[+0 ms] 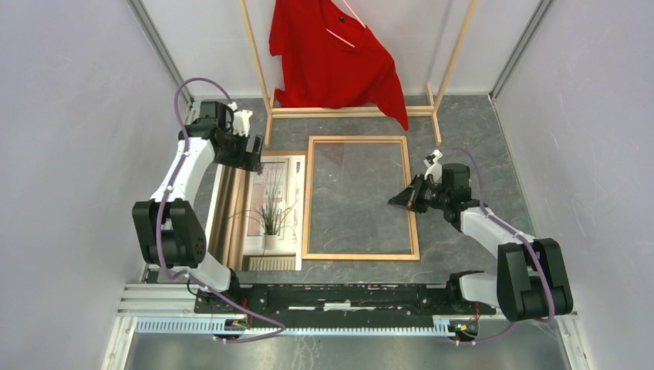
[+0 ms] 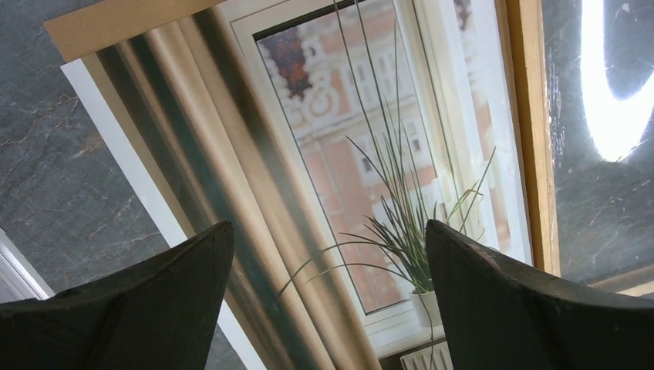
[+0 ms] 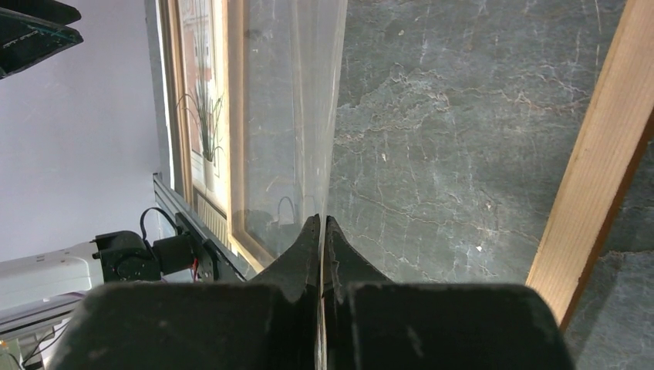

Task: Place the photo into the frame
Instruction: Place the photo frame item in the photo frame.

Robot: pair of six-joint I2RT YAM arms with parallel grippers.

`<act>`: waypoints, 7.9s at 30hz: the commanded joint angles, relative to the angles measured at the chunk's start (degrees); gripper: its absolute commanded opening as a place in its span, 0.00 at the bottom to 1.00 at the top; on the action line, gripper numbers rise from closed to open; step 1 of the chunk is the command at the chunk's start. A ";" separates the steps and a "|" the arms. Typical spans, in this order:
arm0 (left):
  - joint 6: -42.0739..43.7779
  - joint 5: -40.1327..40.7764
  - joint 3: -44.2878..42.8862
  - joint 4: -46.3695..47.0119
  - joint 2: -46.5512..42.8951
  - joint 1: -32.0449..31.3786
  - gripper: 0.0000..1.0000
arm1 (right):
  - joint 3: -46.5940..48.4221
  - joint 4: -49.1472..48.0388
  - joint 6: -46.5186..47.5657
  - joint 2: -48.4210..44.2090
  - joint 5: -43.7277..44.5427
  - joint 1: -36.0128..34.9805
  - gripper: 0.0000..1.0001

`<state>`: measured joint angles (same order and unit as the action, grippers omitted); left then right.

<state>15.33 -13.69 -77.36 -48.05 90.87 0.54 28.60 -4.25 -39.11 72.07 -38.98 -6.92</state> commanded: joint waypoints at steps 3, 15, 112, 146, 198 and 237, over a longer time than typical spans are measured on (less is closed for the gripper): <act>1.45 0.36 -0.05 0.90 0.35 -2.09 1.00 | -1.24 -3.89 1.49 0.15 0.09 0.80 0.00; 1.63 0.61 0.36 0.94 0.62 -2.47 1.00 | -0.23 -3.53 2.48 1.49 -1.16 1.35 0.00; -0.81 0.42 11.08 10.77 11.16 -21.93 0.90 | -4.50 -21.04 0.05 2.53 -6.99 1.84 0.00; -0.60 0.30 16.60 15.22 10.34 -22.51 0.82 | -3.00 -5.24 5.42 2.97 5.75 1.72 0.57; -2.42 -2.07 13.73 14.21 11.68 -17.59 0.75 | -0.03 -34.86 -15.40 -4.09 -3.16 -8.17 0.31; -3.10 -1.29 13.38 14.35 12.88 -15.74 0.73 | 4.14 -24.48 -4.06 0.59 -5.77 -11.36 0.26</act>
<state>13.26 -16.05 -63.75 -34.74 101.49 -15.81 30.24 -34.98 -48.93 70.70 -45.10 -17.85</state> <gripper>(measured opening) 0.729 0.267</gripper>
